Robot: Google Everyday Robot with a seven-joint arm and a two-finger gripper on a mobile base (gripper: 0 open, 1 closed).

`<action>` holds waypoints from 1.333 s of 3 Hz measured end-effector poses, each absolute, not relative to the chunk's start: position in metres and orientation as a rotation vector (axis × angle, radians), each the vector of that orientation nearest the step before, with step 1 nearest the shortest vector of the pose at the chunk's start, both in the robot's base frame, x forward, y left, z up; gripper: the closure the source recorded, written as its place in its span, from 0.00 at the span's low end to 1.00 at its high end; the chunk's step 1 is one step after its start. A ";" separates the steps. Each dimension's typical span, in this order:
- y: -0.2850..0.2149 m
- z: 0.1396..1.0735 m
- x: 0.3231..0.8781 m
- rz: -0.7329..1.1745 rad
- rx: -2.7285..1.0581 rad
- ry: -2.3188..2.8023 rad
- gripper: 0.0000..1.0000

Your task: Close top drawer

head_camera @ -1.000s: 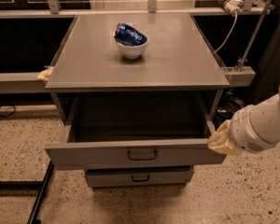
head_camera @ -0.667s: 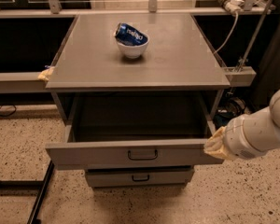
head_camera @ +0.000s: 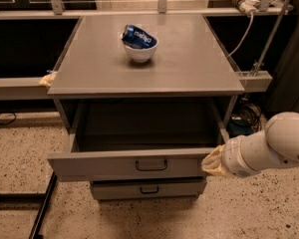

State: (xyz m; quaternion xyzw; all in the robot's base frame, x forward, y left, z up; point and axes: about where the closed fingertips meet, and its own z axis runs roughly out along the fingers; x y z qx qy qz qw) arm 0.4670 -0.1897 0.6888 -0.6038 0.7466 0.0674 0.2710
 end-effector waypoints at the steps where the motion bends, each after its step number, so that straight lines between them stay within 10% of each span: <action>1: -0.180 0.666 0.477 0.215 -1.653 1.942 1.00; 4: -0.183 0.663 0.532 0.186 -1.679 1.779 1.00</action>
Offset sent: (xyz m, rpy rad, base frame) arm 0.0509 0.0111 -0.0431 0.0746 -0.1249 0.1304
